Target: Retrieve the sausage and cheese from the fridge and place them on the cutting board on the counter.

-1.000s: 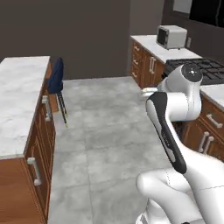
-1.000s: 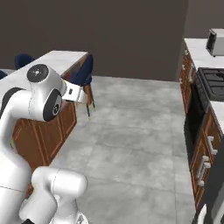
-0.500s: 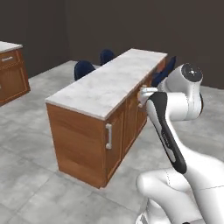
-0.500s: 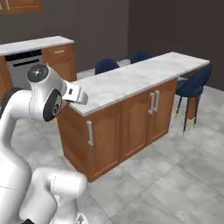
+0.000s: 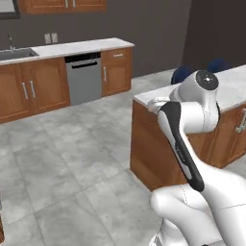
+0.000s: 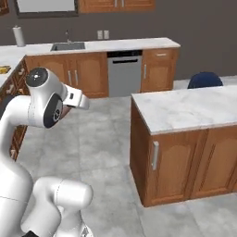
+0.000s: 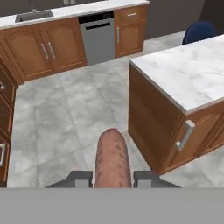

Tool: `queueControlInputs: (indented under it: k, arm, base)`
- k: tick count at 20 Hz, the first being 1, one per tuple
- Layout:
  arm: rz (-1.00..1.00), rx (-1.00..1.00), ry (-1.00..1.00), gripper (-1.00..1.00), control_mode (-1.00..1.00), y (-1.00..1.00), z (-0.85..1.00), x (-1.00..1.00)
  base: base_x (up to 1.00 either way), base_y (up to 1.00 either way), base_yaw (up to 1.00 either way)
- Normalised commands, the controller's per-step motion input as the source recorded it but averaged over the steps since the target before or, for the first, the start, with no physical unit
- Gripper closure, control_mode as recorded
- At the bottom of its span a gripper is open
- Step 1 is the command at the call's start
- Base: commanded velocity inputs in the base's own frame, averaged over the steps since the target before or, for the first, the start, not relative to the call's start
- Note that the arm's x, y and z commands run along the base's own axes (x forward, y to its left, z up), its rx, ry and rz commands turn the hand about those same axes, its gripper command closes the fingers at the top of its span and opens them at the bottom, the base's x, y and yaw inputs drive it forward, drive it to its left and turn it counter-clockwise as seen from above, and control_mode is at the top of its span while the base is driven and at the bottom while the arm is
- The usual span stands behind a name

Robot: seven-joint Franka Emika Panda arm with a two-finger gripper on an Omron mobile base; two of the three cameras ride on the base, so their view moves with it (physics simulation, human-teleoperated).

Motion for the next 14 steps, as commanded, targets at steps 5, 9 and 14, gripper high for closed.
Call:
queueControlInputs:
  k: [5,9,14]
  arm:
    - [0.0,0.0,0.0,1.0,1.0,0.0,0.0,0.0]
    - [0.0,0.0,0.0,1.0,1.0,0.0,0.0,0.0]
    - [0.0,0.0,0.0,1.0,1.0,0.0,0.0,0.0]
  base:
    - [0.6,0.0,0.51]
    - [0.78,0.0,0.33]
    - [0.86,0.01,0.21]
